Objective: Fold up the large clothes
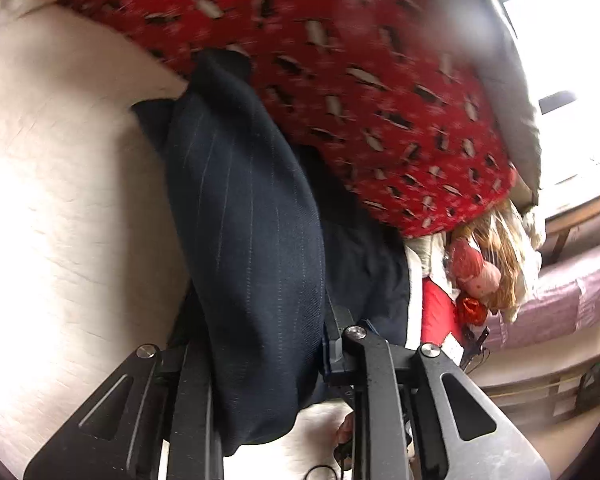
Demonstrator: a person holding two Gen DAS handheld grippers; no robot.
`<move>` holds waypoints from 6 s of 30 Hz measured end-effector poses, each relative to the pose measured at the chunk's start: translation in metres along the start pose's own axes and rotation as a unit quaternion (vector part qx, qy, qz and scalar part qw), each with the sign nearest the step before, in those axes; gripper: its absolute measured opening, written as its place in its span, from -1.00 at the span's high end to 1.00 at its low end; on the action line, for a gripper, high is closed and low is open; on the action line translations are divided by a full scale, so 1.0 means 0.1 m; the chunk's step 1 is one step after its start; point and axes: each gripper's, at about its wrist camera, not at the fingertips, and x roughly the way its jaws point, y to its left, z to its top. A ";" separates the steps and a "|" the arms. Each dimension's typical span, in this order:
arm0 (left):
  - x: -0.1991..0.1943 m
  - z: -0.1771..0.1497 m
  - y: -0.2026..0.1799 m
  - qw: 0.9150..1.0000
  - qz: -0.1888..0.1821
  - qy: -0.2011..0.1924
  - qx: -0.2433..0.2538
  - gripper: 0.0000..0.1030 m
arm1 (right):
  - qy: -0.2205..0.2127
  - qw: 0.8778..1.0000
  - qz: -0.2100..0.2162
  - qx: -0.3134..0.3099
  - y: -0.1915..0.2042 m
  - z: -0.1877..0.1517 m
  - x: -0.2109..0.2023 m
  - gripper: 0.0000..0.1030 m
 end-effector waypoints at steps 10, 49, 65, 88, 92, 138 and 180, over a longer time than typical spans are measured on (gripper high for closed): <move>0.21 -0.18 -0.65 1.000 -0.008 0.004 0.023 0.68 | -0.058 0.989 -0.131 0.021 -0.70 -0.32 -0.63 -0.80; 0.47 -0.52 0.15 0.997 0.014 0.053 -0.049 0.05 | 0.068 0.986 0.135 0.072 -0.33 0.41 -0.30 0.70; 0.84 -0.87 -0.63 0.990 0.074 0.065 0.098 0.00 | -0.006 0.972 0.090 0.219 -1.70 -0.26 -0.66 0.32; 1.00 -0.87 -0.89 0.979 0.136 0.021 0.147 -0.05 | -0.048 0.977 0.071 0.193 -1.64 0.05 -0.81 -0.25; 1.01 -0.92 -0.91 0.975 0.151 0.024 0.159 -0.15 | -0.014 0.991 0.047 0.121 -1.41 -0.27 -0.75 -0.34; -0.06 -1.30 0.21 0.994 0.096 0.047 0.032 0.26 | 0.028 0.958 0.226 0.175 -0.07 -0.78 -1.02 0.34; -0.23 -2.11 0.00 0.968 0.221 -0.003 0.117 -0.46 | 0.032 0.999 0.002 0.044 0.41 -1.31 -1.37 -0.17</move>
